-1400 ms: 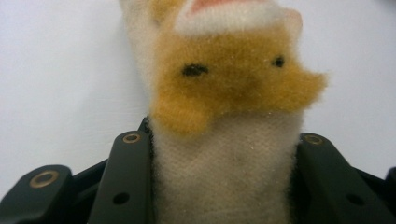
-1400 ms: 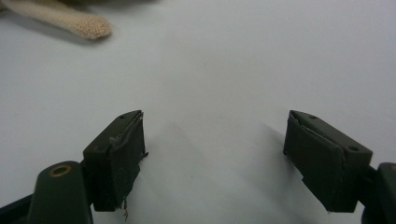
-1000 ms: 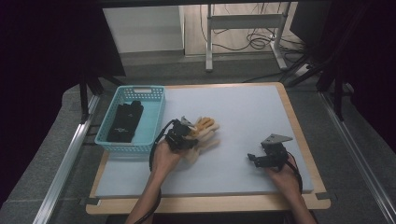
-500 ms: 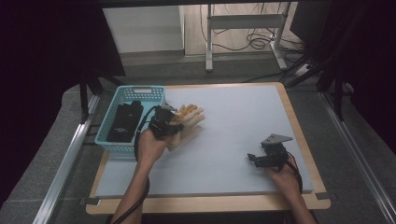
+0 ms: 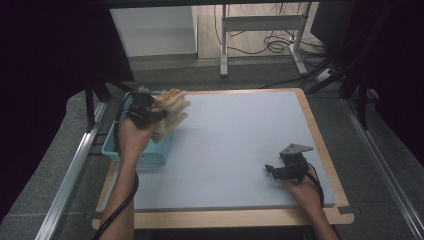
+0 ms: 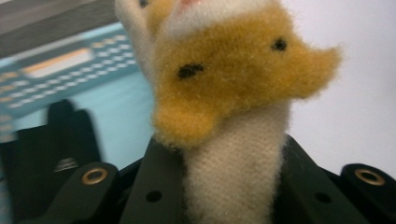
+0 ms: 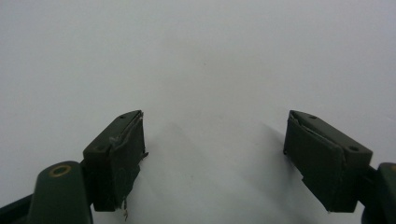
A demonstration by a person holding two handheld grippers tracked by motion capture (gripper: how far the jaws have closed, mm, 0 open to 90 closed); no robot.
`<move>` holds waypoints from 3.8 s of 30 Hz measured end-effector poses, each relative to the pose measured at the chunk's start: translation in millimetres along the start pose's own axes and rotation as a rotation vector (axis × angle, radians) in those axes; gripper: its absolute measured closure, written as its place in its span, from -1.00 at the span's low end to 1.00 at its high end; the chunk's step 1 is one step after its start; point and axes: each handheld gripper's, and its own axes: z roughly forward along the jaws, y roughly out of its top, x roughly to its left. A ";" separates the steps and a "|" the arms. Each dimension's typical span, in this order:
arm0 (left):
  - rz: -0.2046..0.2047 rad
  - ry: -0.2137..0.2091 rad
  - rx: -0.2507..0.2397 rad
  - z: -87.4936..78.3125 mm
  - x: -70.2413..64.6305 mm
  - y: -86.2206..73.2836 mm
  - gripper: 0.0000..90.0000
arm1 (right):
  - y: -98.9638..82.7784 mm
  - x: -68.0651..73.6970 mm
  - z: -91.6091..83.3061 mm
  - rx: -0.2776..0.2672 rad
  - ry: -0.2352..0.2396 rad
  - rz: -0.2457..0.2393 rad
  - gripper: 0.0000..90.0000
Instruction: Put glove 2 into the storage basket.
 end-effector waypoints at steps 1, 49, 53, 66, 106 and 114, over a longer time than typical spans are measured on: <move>-0.017 0.013 -0.001 -1.2 6.8 0.4 0.72 | 0.0 0.0 0.0 0.000 0.000 0.000 -0.55; -0.186 0.135 0.329 98.3 87.7 -47.6 0.66 | 0.0 0.0 0.1 0.000 0.000 0.000 -0.55; -0.195 0.078 0.350 110.5 81.8 -48.7 0.74 | 0.0 -0.1 0.1 0.000 0.001 0.000 -0.55; -0.201 -0.004 0.314 107.4 75.7 -49.6 0.60 | 0.0 0.0 0.1 0.000 0.000 0.000 -0.55; -0.138 -0.006 0.028 47.1 73.6 -64.4 -0.91 | 0.0 0.0 0.2 -0.001 0.000 -0.002 -0.55; -0.100 -0.020 0.017 37.5 62.5 -64.5 -0.95 | 0.0 0.1 0.1 -0.001 0.000 -0.002 -0.55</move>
